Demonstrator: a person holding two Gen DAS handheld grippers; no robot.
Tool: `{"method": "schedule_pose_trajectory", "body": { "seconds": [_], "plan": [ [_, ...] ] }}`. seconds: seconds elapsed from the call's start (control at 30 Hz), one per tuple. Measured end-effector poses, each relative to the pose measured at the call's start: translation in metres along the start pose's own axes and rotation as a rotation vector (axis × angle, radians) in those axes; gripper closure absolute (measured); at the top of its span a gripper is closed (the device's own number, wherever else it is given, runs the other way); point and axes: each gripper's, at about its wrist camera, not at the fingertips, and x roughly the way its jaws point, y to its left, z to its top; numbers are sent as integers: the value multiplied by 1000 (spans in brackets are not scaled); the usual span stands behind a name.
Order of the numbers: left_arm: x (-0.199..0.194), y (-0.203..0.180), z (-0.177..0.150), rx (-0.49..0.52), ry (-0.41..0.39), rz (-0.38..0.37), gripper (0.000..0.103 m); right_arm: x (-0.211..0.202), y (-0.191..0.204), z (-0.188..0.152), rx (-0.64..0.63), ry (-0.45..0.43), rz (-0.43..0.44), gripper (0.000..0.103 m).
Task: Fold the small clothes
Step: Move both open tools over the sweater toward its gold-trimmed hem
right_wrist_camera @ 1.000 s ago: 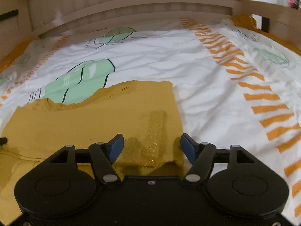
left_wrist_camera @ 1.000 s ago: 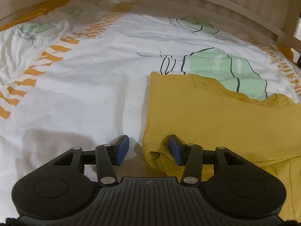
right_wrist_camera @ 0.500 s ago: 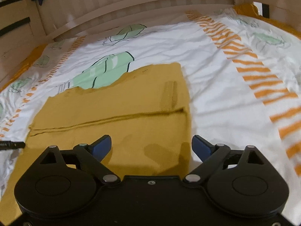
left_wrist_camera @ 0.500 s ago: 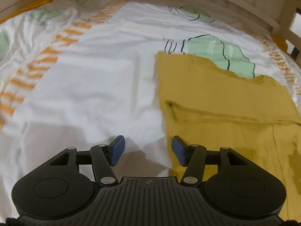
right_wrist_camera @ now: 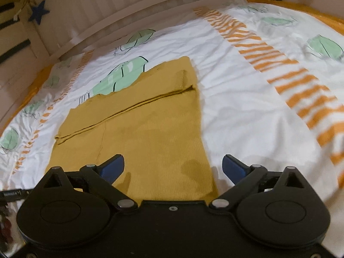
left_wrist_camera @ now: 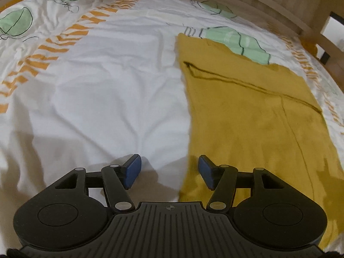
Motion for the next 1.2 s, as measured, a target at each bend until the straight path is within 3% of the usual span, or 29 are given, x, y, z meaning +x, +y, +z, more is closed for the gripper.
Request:
{"method": "schedule_pose_trajectory", "body": {
  "seconds": [0.13, 0.37, 0.57, 0.87, 1.2],
  "plan": [
    [-11, -7, -16, 23, 4, -3, 43, -14, -1, -5, 20, -12, 6, 0],
    [-27, -13, -42, 36, 13, -25, 41, -21, -11, -19, 58, 40, -6, 0],
    [-33, -22, -57, 52, 32, -51, 37, -23, -25, -26, 132, 114, 0, 0],
    [-35, -34, -70, 112, 42, -45, 31, -18, -27, -25, 107, 224, 10, 0],
    [-28, -35, -71, 124, 60, -80, 17, 0, -46, -20, 132, 389, 87, 0]
  ]
}}
